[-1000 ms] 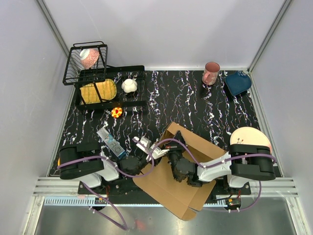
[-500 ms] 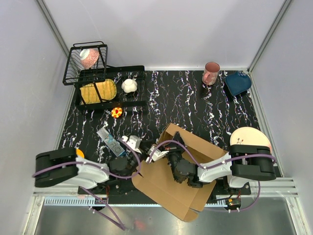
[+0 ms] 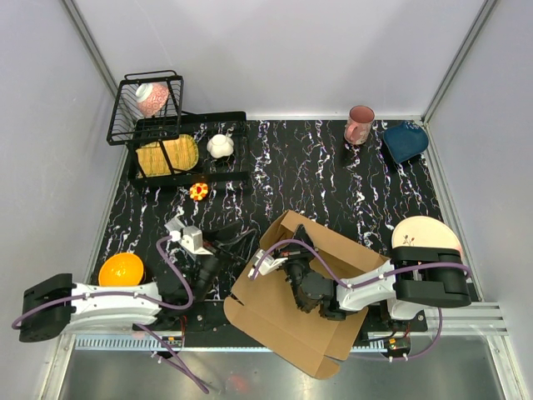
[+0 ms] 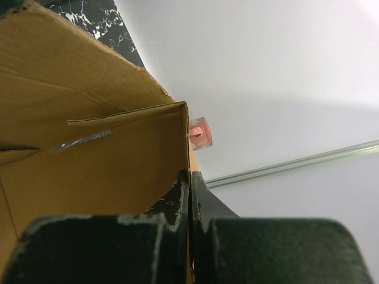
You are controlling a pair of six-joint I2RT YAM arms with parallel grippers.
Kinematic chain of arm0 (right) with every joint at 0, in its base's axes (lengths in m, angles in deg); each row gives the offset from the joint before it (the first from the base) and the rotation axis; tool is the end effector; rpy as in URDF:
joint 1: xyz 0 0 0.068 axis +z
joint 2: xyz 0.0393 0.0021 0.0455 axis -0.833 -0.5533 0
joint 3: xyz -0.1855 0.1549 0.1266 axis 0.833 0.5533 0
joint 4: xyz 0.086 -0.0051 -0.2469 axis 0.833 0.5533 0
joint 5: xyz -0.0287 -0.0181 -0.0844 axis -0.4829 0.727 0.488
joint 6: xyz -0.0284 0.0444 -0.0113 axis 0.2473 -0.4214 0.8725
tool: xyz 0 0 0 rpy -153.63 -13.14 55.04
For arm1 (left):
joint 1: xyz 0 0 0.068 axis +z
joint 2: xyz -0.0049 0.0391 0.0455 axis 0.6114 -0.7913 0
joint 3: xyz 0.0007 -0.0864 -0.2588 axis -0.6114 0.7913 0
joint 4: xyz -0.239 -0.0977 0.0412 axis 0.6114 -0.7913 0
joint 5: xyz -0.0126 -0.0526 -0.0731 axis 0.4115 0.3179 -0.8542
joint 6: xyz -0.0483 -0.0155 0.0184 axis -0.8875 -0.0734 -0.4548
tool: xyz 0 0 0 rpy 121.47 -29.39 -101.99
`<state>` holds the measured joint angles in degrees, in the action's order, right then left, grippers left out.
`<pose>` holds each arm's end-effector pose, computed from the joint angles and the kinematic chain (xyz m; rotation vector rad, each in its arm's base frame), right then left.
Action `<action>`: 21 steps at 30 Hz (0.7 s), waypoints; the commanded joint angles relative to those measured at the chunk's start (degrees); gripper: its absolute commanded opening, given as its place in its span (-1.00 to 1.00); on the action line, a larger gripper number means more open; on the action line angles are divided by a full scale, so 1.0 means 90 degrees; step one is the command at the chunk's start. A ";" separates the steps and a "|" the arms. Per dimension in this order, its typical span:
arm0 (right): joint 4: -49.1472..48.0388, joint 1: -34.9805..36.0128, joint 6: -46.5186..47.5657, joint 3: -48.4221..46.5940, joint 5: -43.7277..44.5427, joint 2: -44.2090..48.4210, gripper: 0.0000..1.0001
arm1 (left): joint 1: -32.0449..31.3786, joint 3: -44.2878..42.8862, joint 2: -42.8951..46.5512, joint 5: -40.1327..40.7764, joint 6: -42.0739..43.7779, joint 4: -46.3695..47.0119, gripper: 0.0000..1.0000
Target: Fold the paper box
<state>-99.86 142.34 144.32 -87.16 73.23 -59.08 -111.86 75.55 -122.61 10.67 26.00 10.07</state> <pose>0.0519 0.2527 0.1968 -1.0652 1.1618 -0.7878 0.0620 -0.1352 0.2203 0.0307 1.3172 -0.9228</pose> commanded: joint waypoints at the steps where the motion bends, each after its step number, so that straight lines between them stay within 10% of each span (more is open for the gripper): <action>1: -0.0171 0.0022 -0.0272 0.0051 0.0190 -0.0046 -0.99 | 0.0009 0.0993 0.0331 0.0485 -0.0050 -0.0504 0.25; 7: -0.0190 0.0022 -0.0330 0.0041 0.0151 0.0013 -1.00 | 0.0224 0.0613 -0.0535 0.0175 -0.0325 -0.1317 0.22; 21: -0.0034 0.0071 -0.0477 0.0041 0.0160 0.0150 -1.00 | 0.0224 0.0779 -0.3866 -0.0773 -0.0178 0.2921 0.24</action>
<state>-99.44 142.51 144.15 -87.16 73.04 -59.06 -109.98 75.64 -153.63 7.70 23.66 15.30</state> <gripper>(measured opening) 0.018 0.607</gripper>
